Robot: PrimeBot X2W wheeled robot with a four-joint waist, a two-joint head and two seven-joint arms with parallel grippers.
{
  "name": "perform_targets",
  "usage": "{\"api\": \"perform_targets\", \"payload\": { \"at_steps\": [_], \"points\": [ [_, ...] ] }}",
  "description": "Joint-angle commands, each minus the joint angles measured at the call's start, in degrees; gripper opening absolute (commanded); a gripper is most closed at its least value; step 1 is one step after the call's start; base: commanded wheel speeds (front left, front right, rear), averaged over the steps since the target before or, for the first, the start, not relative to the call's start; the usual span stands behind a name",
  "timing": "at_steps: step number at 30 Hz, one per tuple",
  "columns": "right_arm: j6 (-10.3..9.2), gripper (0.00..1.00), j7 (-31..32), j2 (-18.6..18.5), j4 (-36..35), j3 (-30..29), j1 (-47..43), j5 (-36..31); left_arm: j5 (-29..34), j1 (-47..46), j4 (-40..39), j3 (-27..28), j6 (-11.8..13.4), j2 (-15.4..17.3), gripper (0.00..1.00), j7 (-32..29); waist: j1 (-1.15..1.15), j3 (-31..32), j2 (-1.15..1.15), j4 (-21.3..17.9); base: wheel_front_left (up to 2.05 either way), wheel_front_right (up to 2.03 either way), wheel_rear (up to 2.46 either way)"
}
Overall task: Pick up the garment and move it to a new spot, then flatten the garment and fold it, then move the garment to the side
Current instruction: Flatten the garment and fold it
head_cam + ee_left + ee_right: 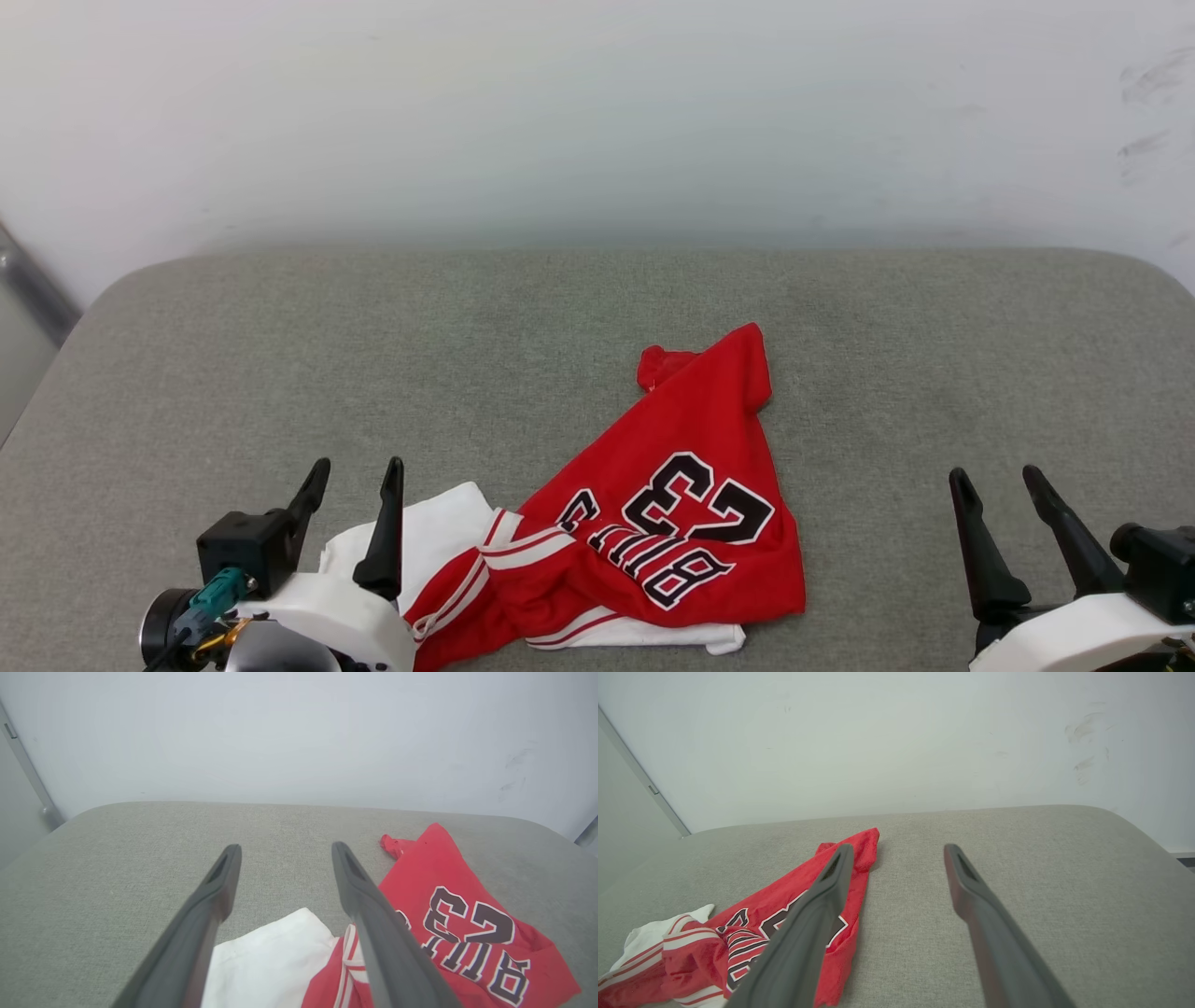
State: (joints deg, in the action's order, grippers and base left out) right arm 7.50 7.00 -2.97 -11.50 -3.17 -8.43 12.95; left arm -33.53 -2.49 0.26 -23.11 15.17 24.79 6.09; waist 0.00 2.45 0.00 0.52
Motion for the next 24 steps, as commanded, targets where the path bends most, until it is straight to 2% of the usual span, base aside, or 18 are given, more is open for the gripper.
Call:
{"api": "perform_targets", "payload": {
  "at_steps": [1,7,9,12,20,24],
  "points": [
    [-0.02,1.00,0.1,0.2,-0.1,0.0,-0.9,0.1,0.2,-0.1,-0.6,0.2,0.1,0.0,1.00,0.7,0.00,0.2,0.00,-0.1,0.00,0.00,0.00],
    [-0.02,1.00,3.8,0.2,1.3,-0.1,-1.5,0.8,1.0,1.5,-4.4,0.1,1.1,-0.3,1.00,2.7,0.00,0.5,0.00,-0.2,0.00,0.00,0.00],
    [-0.02,1.00,7.2,0.1,2.1,0.8,-1.4,1.3,1.3,2.0,-5.5,0.0,1.6,-0.3,1.00,2.4,0.00,0.4,0.00,-0.1,0.00,0.00,0.00],
    [-0.02,1.00,14.0,-2.5,3.5,4.0,0.8,2.7,1.7,2.1,-6.9,-0.3,2.2,-0.3,1.00,2.1,0.00,0.0,0.00,0.4,0.00,0.00,0.00],
    [-0.02,1.00,30.1,-10.4,9.3,20.5,9.9,8.8,2.6,-0.1,-8.4,-2.2,1.6,-0.7,1.00,1.4,0.00,-2.0,0.00,4.1,0.00,0.00,0.00],
    [-0.02,1.00,33.0,-12.9,13.0,29.0,15.5,11.6,2.9,-1.1,-8.4,-2.8,1.4,-1.1,1.00,1.5,0.00,-3.5,0.00,6.2,0.00,0.00,0.00]
  ]
}}
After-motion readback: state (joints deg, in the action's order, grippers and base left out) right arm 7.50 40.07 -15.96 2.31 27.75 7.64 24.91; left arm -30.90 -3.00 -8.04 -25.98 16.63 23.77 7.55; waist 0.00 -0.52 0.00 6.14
